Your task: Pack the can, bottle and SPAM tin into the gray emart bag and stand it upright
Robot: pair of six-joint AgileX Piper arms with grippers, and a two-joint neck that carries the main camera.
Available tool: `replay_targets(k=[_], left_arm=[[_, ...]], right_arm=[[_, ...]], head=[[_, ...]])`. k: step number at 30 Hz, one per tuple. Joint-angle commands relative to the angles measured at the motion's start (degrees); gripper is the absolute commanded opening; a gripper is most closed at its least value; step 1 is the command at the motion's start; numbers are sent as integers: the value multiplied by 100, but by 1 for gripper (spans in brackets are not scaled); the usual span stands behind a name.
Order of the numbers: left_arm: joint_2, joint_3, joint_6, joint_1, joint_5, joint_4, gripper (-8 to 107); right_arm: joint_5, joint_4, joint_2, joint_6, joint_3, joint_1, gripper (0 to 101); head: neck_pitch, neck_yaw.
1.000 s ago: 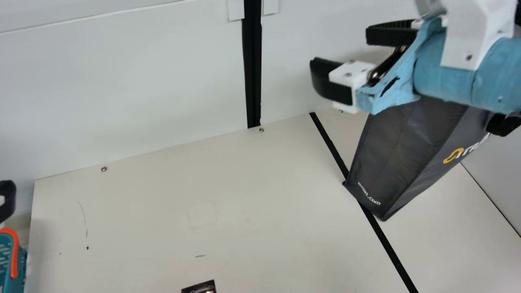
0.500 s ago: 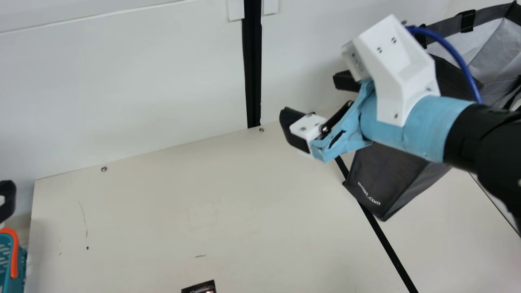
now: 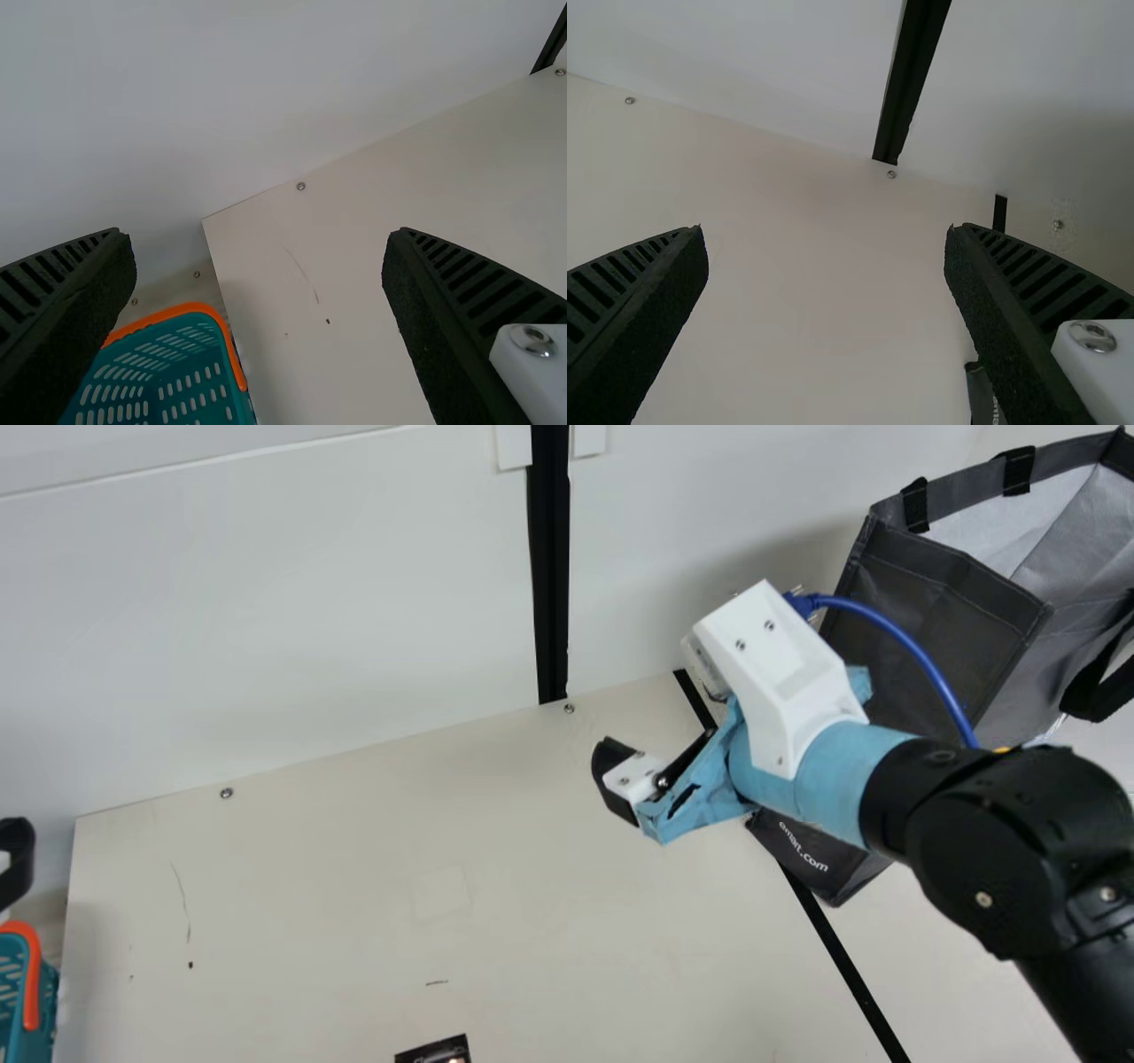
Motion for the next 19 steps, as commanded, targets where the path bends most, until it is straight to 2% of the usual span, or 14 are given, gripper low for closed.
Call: replay_targets(k=[1, 19], left_arm=[[0, 0, 0, 0, 0, 0, 90], [0, 0, 0, 0, 0, 0, 90]], right_arm=[[0, 0, 0, 0, 0, 0, 95], [-20, 0, 0, 0, 0, 0, 95]], head=[[-130, -14], [-130, -14]])
